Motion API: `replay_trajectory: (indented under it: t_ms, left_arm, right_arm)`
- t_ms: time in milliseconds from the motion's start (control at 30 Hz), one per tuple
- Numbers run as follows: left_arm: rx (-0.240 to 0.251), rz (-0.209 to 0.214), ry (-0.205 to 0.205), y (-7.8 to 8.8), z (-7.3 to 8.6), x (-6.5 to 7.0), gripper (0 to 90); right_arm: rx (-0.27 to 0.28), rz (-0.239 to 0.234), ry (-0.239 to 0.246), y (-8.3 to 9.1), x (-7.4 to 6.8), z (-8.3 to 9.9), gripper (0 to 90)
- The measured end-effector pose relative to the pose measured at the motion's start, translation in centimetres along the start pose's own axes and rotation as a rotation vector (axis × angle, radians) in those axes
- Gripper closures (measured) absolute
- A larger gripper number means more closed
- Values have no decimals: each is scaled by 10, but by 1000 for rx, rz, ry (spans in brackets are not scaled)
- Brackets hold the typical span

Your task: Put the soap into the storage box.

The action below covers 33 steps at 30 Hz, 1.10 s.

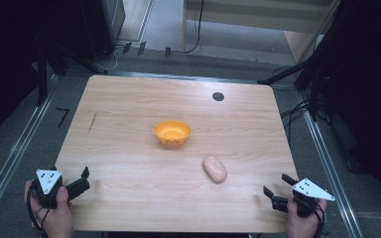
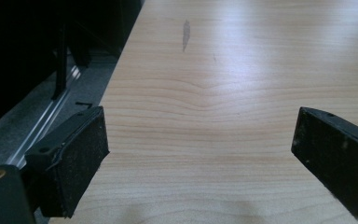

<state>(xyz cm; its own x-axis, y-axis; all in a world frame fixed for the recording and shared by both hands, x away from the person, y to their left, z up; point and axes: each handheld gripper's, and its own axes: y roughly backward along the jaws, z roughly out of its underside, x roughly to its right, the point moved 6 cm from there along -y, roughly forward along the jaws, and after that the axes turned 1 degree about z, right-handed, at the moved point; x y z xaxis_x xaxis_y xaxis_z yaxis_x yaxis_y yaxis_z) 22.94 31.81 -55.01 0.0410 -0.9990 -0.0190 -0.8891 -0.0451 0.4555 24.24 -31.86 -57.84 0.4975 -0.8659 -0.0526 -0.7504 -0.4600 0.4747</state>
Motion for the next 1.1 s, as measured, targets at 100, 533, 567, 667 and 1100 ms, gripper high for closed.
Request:
replay_trajectory:
  t_ms: [100, 533, 567, 667, 1100]
  left_arm:
    - [1, -5, 5, -1, 0, 0, 41]
    - [21, 23, -5, -2, -2, 5, 62]
    - [18, 21, -9, -2, -2, 5, 63]
    - [18, 28, -20, -2, -2, 7, 68]
    - [15, 43, -14, -2, -2, 7, 69]
  right_arm:
    - [-4, -4, -6, 0, 0, 0, 185]
    - [-107, 1, 26, -11, -5, 2, 159]
    - [-118, -5, 27, -12, -6, 2, 159]
    - [-154, -8, 48, -17, -10, 0, 160]
    - [-247, -32, 99, -26, -22, -16, 185]
